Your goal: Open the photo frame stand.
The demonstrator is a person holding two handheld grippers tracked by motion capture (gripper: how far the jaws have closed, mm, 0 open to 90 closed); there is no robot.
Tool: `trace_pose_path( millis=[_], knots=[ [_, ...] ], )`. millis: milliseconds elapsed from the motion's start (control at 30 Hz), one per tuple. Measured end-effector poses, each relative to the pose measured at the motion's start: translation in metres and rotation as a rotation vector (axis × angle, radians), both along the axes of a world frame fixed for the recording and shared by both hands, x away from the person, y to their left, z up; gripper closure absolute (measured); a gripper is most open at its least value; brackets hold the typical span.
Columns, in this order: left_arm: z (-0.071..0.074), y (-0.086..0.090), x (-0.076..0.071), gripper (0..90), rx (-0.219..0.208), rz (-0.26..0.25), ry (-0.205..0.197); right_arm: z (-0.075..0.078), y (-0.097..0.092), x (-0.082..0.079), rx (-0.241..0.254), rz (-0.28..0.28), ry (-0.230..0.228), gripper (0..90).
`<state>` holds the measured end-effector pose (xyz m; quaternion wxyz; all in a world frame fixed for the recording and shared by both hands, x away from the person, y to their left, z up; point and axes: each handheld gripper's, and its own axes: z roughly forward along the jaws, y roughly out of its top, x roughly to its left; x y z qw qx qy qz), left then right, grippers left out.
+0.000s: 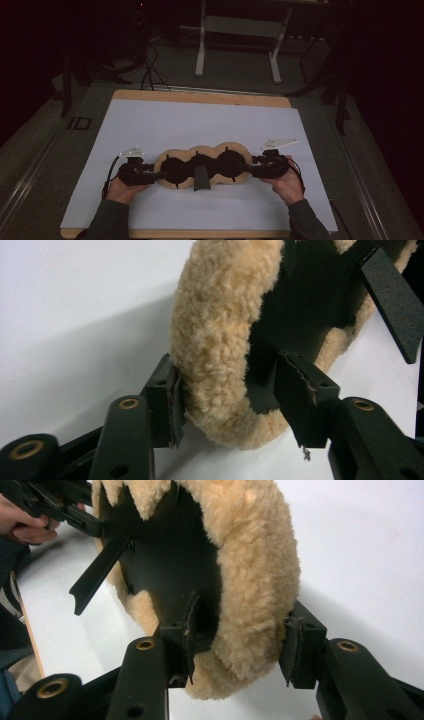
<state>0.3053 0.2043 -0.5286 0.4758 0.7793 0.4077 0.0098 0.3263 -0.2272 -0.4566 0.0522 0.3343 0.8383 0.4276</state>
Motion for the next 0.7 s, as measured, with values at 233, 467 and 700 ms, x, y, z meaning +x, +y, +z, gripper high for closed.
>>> trace_pose_path(
  millis=[233,467,700],
  knots=[
    [0.006,-0.006,0.000,52.5,0.034,0.027,-0.041,-0.008,-0.003,0.001,-0.029,-0.011,-0.007,53.4],
    [0.013,-0.018,0.003,53.5,0.077,0.060,-0.119,-0.012,-0.005,0.006,-0.071,-0.055,-0.022,50.1],
    [0.018,-0.028,0.010,53.3,0.126,0.085,-0.163,-0.016,-0.006,0.014,-0.073,-0.092,-0.044,46.8]
  ],
)
